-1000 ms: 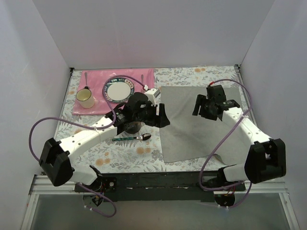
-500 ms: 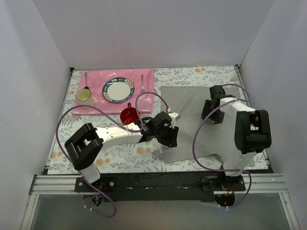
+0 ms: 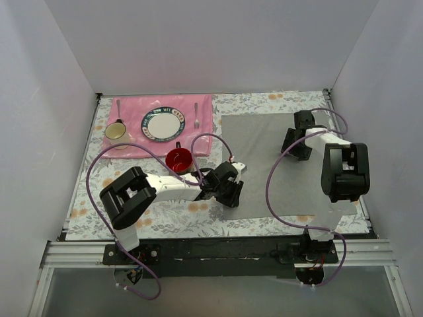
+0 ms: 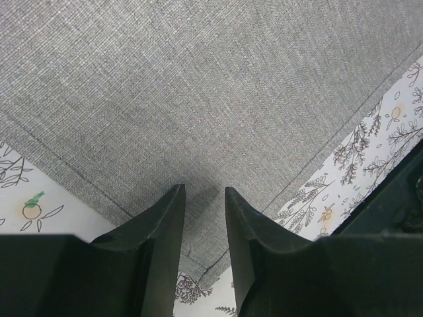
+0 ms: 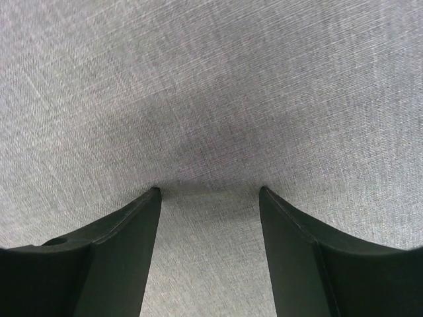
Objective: Fold the napkin, place the utensils inside, and roll it up
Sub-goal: Flatten the napkin out
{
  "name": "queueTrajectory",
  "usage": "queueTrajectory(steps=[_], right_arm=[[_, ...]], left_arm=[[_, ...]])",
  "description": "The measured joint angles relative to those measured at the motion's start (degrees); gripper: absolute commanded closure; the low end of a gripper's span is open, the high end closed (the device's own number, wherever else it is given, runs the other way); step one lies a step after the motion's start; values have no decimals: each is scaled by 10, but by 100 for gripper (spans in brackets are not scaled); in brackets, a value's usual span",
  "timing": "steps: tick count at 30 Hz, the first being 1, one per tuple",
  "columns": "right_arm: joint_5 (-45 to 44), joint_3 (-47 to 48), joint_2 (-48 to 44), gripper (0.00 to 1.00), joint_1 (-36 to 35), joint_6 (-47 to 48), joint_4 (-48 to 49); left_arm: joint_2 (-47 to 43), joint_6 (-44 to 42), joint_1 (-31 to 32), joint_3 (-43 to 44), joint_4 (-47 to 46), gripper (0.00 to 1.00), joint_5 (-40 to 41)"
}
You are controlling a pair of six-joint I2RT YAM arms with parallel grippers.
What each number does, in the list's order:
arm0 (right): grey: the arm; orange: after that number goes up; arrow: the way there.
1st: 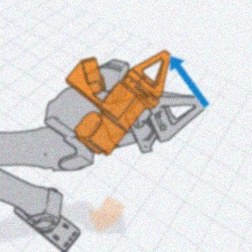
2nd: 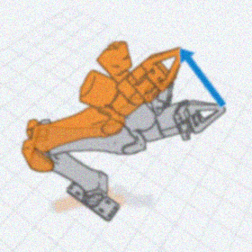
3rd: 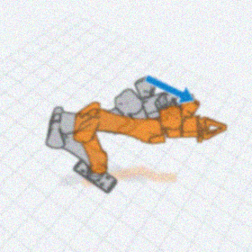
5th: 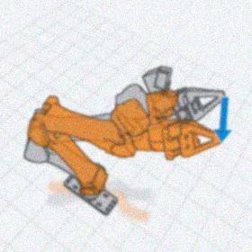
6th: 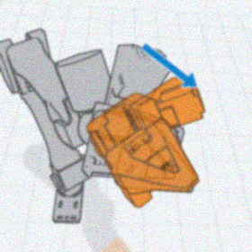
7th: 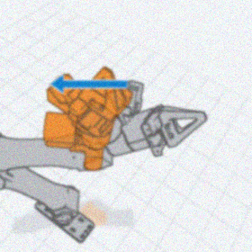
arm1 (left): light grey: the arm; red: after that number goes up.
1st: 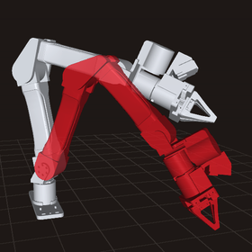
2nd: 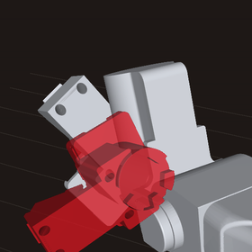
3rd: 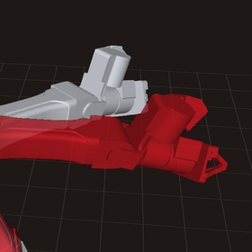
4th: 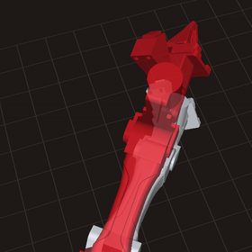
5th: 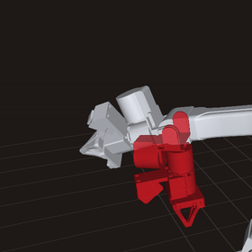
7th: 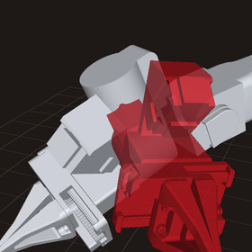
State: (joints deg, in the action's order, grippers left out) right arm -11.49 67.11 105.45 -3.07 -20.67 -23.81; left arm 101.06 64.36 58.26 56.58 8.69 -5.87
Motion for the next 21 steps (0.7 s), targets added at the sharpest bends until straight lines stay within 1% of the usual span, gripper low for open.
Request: queueTrajectory(steps=[8,12,16,17,18,21], right_arm=[[-2,51,44,31,34,15,19],[-4,78,64,31,43,35,22],[-2,79,62,28,45,45,17],[-1,78,59,27,45,46,12],[-1,74,53,24,45,47,7],[7,25,8,21,46,48,-6]], left_arm=[[1,-10,1,2,-2,70,19],[1,-20,1,16,29,69,30],[0,-24,1,37,60,66,30],[-5,-24,1,41,66,64,30],[-12,-24,1,43,72,63,29],[-42,-20,1,46,83,61,21]])
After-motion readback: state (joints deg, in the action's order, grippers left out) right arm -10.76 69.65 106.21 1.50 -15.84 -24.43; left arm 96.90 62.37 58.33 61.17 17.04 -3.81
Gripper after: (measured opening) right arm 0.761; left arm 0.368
